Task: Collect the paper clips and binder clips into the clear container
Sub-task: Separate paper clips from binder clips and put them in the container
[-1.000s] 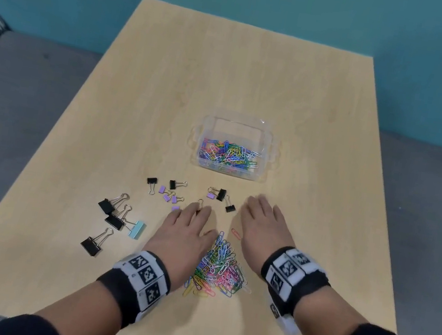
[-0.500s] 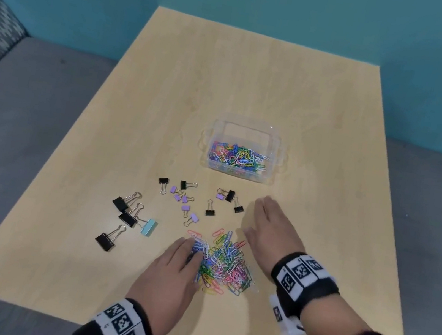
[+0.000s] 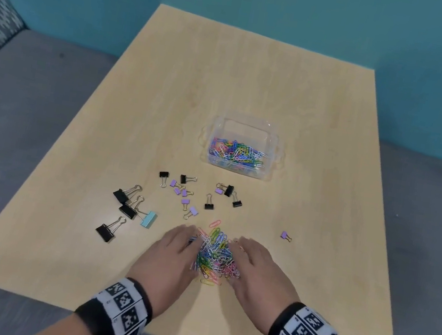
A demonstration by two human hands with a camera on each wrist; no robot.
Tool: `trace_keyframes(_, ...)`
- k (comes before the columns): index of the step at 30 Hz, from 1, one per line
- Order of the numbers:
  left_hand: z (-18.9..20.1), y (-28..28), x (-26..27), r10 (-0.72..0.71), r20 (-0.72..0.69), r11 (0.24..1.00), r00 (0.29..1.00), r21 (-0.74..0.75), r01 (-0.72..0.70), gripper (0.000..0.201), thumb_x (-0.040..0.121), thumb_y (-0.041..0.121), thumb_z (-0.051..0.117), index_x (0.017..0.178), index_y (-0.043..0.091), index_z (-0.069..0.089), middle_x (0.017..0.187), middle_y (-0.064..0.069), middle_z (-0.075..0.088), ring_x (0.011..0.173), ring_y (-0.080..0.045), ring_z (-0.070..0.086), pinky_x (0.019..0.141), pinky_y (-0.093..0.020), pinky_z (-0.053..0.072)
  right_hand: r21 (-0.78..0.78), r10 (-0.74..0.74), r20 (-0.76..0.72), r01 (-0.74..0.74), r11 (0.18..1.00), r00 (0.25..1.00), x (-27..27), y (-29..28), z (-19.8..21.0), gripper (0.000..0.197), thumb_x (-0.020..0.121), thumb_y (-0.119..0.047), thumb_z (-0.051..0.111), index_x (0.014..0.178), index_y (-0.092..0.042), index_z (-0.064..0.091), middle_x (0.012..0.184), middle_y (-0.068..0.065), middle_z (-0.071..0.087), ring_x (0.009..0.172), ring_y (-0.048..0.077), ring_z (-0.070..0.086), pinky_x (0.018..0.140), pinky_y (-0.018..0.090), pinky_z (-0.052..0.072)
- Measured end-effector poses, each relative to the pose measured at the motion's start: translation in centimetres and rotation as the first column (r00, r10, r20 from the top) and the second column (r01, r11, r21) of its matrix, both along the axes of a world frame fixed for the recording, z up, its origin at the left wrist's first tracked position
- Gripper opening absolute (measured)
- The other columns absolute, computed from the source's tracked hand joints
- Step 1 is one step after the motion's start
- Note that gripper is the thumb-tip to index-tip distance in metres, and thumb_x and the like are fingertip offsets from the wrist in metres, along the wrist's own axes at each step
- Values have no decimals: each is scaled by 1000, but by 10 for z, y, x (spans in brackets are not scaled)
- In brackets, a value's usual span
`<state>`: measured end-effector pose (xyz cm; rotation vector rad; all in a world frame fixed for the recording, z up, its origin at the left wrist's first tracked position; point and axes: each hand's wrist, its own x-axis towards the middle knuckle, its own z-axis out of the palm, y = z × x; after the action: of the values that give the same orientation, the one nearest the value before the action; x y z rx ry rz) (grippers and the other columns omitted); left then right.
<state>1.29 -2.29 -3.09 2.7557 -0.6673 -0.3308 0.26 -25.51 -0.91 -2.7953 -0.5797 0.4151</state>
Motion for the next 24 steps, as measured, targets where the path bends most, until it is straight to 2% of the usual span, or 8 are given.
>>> trace_keyframes(2, 4, 10, -9, 117, -55, 993, 992, 23, -116, 76, 73, 45, 70, 137, 17, 38, 141, -12, 42, 128, -30, 38, 97, -44, 46, -52, -109, -70, 105, 993, 992, -11, -8, 6, 77, 82, -34, 64, 145, -19, 22, 146, 11, 34, 134, 30, 32, 100, 41, 44)
trace_keyframes(5, 5, 8, -20, 129, -161, 989, 978, 94, -115, 95, 73, 55, 64, 148, 24, 14, 155, -9, 18, 140, -29, 21, 106, -44, 36, -101, -143, -194, 125, 987, 971, -23, -5, 3, 94, 85, -42, 57, 149, -26, -10, 158, 6, -2, 145, 28, -1, 115, 40, 23)
trace_keyframes(8, 4, -10, -18, 105, -160, 991, 981, 101, -90, 100, 79, 52, 61, 149, 26, -5, 158, -6, -3, 145, -28, 1, 113, -44, 25, -79, -127, -195, 113, 990, 973, -17, 16, 0, 93, 88, -41, 54, 148, -26, -16, 158, 4, -14, 144, 26, -13, 118, 40, 10)
trace_keyframes(12, 3, -30, -5, 120, -152, 989, 981, 100, -106, 86, 90, 42, 52, 149, 20, -8, 158, -8, -8, 144, -27, -11, 118, -39, 11, -82, -123, -117, 114, 990, 985, 1, 38, -12, 75, 93, -31, 48, 151, -19, 2, 158, 10, 4, 145, 33, -1, 117, 42, 14)
trace_keyframes(16, 7, -38, 1, 106, -133, 975, 985, 206, -77, 70, 95, 34, 43, 150, 15, 5, 158, -10, 0, 144, -30, -2, 116, -40, 17, -129, -72, -94, 60, 990, 993, 8, 45, -10, 66, 84, -21, 58, 143, -11, 31, 148, 14, 33, 135, 37, 30, 102, 46, 40)
trace_keyframes(18, 10, -40, 1, 117, -112, 967, 987, 241, -87, 66, 89, 30, 52, 146, 15, 22, 154, -12, 18, 138, -33, 20, 104, -42, 34, -121, -59, -47, 53, 991, 997, 9, 44, -6, 58, 75, -15, 61, 131, -10, 47, 131, 13, 52, 118, 35, 50, 84, 42, 52)
trace_keyframes(20, 9, -41, 0, 109, -83, 968, 991, 234, -87, 62, 76, 23, 66, 133, 15, 43, 137, -11, 42, 116, -32, 44, 82, -41, 47, -128, -43, -6, 42, 991, 999, 9, 44, -4, 50, 70, -10, 49, 120, -8, 56, 114, 12, 60, 100, 32, 57, 70, 39, 55)
trace_keyframes(24, 6, -39, 5, 48, -28, 977, 998, 207, -41, 52, 54, 14, 78, 103, 17, 58, 99, -5, 55, 81, -25, 49, 53, -33, 45, -171, -19, -25, 14, 985, 1000, 12, 39, -2, 44, 63, -5, 49, 106, -10, 59, 97, 10, 60, 84, 30, 55, 60, 37, 51)
